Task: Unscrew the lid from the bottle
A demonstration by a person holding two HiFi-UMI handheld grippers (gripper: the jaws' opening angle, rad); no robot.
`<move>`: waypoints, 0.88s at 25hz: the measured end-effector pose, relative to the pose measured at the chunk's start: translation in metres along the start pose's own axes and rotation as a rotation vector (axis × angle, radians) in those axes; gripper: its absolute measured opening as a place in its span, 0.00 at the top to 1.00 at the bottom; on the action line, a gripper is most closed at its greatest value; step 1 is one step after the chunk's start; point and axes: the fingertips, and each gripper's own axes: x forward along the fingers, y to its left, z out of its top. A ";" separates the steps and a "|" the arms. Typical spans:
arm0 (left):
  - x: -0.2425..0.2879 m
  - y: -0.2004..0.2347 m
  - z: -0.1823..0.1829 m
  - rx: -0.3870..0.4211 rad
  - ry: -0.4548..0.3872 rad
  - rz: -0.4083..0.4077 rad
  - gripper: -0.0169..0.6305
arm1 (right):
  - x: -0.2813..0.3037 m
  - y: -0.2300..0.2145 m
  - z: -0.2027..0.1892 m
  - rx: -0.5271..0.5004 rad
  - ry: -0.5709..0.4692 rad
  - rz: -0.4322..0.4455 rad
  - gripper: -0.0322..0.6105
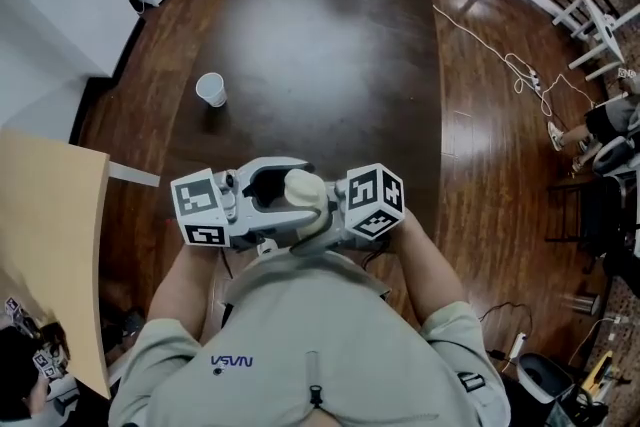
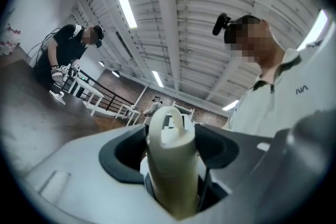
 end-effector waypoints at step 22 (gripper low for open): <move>-0.002 0.042 -0.018 0.083 -0.021 0.614 0.51 | -0.044 -0.102 -0.011 0.147 -0.117 -1.119 0.48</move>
